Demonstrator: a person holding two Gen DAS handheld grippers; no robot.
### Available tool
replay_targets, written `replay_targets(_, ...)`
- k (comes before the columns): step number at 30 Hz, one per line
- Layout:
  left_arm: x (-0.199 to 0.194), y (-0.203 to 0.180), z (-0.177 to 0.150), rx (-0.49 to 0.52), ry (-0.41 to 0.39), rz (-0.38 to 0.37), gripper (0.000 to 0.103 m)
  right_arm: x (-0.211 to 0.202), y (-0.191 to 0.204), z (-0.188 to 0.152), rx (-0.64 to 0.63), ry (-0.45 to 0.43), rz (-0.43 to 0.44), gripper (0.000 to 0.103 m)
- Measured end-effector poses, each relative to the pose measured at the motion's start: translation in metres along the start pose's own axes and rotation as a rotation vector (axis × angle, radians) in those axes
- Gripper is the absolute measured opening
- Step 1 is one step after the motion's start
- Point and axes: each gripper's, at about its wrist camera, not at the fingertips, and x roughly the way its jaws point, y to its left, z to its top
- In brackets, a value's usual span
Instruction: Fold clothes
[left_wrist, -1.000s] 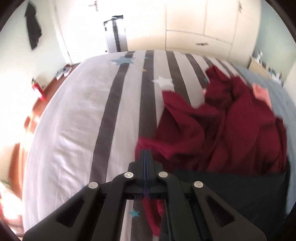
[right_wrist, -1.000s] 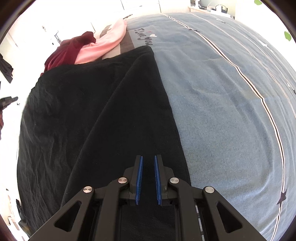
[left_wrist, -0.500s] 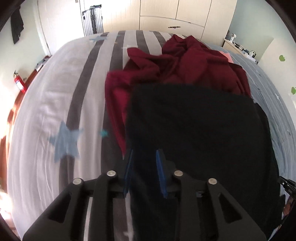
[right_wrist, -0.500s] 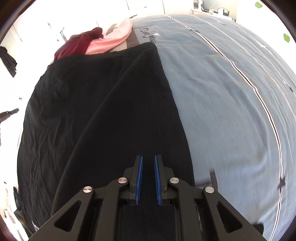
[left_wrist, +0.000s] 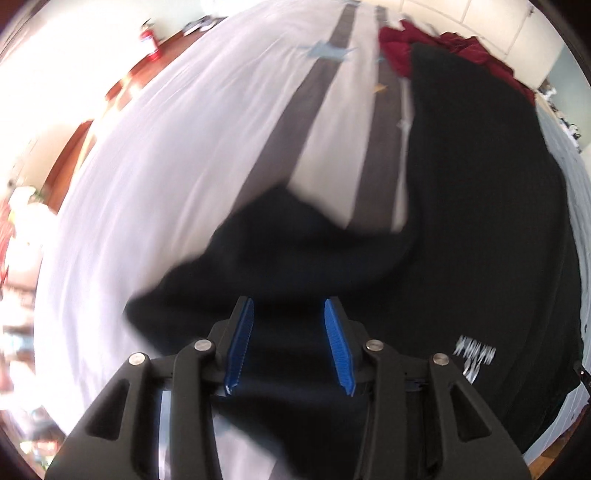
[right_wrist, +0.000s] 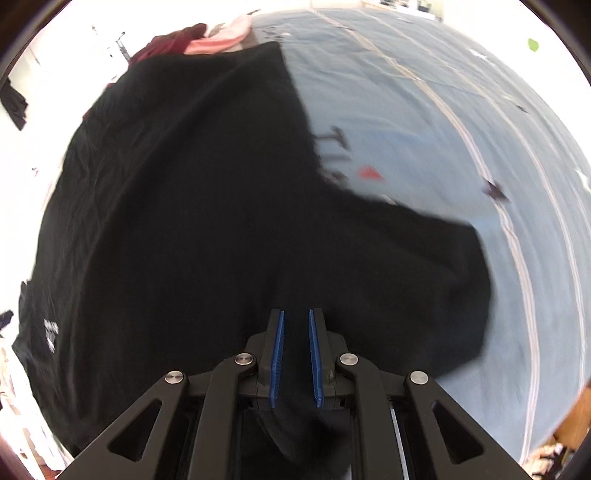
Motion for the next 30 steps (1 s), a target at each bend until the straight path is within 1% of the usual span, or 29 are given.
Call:
replay_targets(2,-0.007,0.006,-0.024,0.001,0.009,0.027,0.037,-0.010,-0.018,-0.015,0.039,-0.006,-0.020,0.014)
replay_targets(3,-0.010,0.008,-0.036,-0.002,0.015,0.034,0.037,-0.014,-0.028,-0.021,0.060,-0.009,-0.030,0.019)
replay_targets(5,-0.015,0.010,-0.054,-0.020,0.028,0.039,0.037,-0.019,-0.049,-0.033,0.105,-0.011,-0.058,0.021)
replay_targets(7,-0.019,0.009,-0.070,-0.033,0.038,0.032,0.037,-0.020,-0.068,-0.041,0.131,-0.007,-0.096,0.023)
replay_targets(10,-0.017,-0.002,-0.087,-0.035,0.050,0.005,0.037,-0.024,-0.104,-0.051,0.164,-0.005,-0.114,0.025)
replay_targets(11,-0.013,-0.007,-0.091,-0.027,0.058,-0.002,0.037,-0.013,-0.106,-0.044,0.175,-0.006,-0.120,0.025)
replay_targets(13,-0.007,-0.018,-0.097,-0.004,0.078,-0.015,0.037,-0.008,-0.121,-0.047,0.221,-0.008,-0.111,0.030)
replay_targets(14,-0.007,-0.023,-0.099,0.007,0.081,-0.027,0.037,-0.004,-0.128,-0.047,0.259,-0.009,-0.085,0.031)
replay_targets(16,-0.008,-0.034,-0.100,0.039,0.079,-0.050,0.037,0.004,-0.137,-0.044,0.321,-0.019,-0.005,0.036)
replay_targets(17,-0.008,-0.039,-0.099,0.049,0.078,-0.057,0.037,0.006,-0.137,-0.042,0.328,-0.030,0.006,0.038)
replay_targets(18,-0.009,-0.043,-0.099,0.059,0.077,-0.064,0.037,0.008,-0.137,-0.040,0.325,-0.038,0.005,0.041)
replay_targets(20,-0.007,-0.049,-0.097,0.069,0.078,-0.065,0.037,0.016,-0.137,-0.038,0.329,-0.027,-0.005,0.043)
replay_targets(21,-0.006,-0.052,-0.095,0.071,0.079,-0.067,0.037,0.020,-0.139,-0.037,0.339,-0.017,-0.007,0.043)
replay_targets(22,-0.006,-0.053,-0.093,0.066,0.081,-0.071,0.037,0.023,-0.140,-0.037,0.357,-0.006,-0.005,0.036)
replay_targets(23,-0.005,-0.054,-0.092,0.060,0.082,-0.074,0.037,0.024,-0.143,-0.037,0.367,-0.001,-0.016,0.028)
replay_targets(24,-0.005,-0.056,-0.090,0.055,0.083,-0.080,0.037,0.022,-0.145,-0.037,0.365,0.002,-0.039,0.011)
replay_targets(25,-0.005,-0.057,-0.088,0.057,0.084,-0.083,0.037,0.018,-0.148,-0.036,0.365,-0.003,-0.046,0.006)
replay_targets(26,-0.006,-0.059,-0.086,0.058,0.085,-0.085,0.037,0.012,-0.152,-0.036,0.366,-0.010,-0.052,0.003)
replay_targets(28,-0.007,-0.062,-0.082,0.060,0.087,-0.089,0.037,-0.008,-0.161,-0.034,0.367,-0.034,-0.060,0.002)
replay_targets(30,-0.010,-0.065,-0.079,0.064,0.086,-0.090,0.037,-0.034,-0.171,-0.030,0.345,-0.061,-0.089,0.002)
